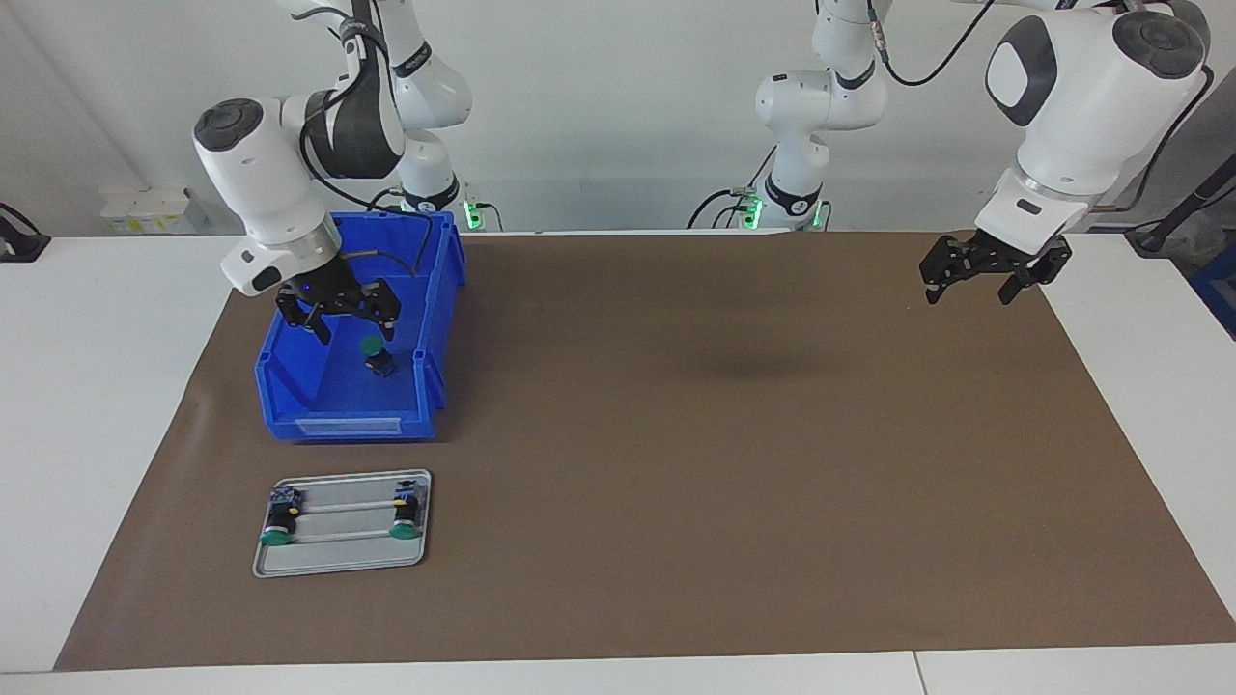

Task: Place and press button with both arms

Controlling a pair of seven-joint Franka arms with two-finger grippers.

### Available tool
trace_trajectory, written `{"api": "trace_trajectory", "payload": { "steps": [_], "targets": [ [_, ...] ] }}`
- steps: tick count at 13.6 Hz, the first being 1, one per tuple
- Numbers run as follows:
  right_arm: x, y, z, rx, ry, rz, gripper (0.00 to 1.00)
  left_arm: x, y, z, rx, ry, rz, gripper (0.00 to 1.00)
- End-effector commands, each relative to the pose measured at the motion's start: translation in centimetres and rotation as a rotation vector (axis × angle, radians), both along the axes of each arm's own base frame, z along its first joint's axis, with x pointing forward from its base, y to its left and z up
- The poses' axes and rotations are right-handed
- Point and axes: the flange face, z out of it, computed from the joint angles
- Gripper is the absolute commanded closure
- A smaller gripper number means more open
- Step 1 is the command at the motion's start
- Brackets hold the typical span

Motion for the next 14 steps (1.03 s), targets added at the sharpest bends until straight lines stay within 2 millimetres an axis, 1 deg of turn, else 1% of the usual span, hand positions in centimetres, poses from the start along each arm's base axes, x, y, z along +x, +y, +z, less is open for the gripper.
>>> {"api": "trace_trajectory", "payload": {
  "steps": [1, 2, 3, 4, 6, 7, 8, 9, 10, 12, 14],
  "targets": [
    [0.6, 2.8, 3.1, -0.053, -0.013, -0.030, 0.00, -0.8, 0.2, 0.2, 0.018, -0.004, 0.009, 0.00],
    [0.3, 4.7, 3.9, -0.053, 0.000, -0.062, 0.00, -0.8, 0.2, 0.2, 0.018, -0.004, 0.009, 0.00],
    [0.1, 5.5, 5.3, -0.053, 0.002, -0.068, 0.00, -0.8, 0.2, 0.2, 0.018, -0.004, 0.009, 0.00],
    [0.5, 5.1, 7.0, -0.054, 0.007, -0.073, 0.00, -0.8, 0.2, 0.2, 0.018, -0.004, 0.009, 0.00],
    [1.5, 3.5, 10.8, -0.041, 0.042, -0.110, 0.00, -0.8, 0.2, 0.2, 0.018, -0.004, 0.009, 0.00],
    [1.6, 2.5, 12.6, -0.043, 0.058, -0.117, 0.00, -0.8, 0.2, 0.2, 0.018, -0.004, 0.009, 0.00],
    [1.7, 1.9, 14.2, -0.047, 0.068, -0.107, 0.00, -0.8, 0.2, 0.2, 0.018, -0.004, 0.009, 0.00],
    [1.7, 1.2, 15.8, -0.048, 0.073, -0.095, 0.00, -0.8, 0.2, 0.2, 0.018, -0.004, 0.009, 0.00],
    [2.3, 0.7, 16.8, -0.055, 0.080, -0.095, 0.00, -0.8, 0.2, 0.2, 0.018, -0.004, 0.009, 0.00],
    [2.7, 0.1, 16.6, -0.055, 0.084, -0.064, 0.00, -0.8, 0.2, 0.2, 0.018, -0.004, 0.009, 0.00],
    [2.4, 0.3, 15.9, -0.055, 0.104, -0.027, 0.00, -0.8, 0.2, 0.2, 0.018, -0.004, 0.009, 0.00]
  ]
}}
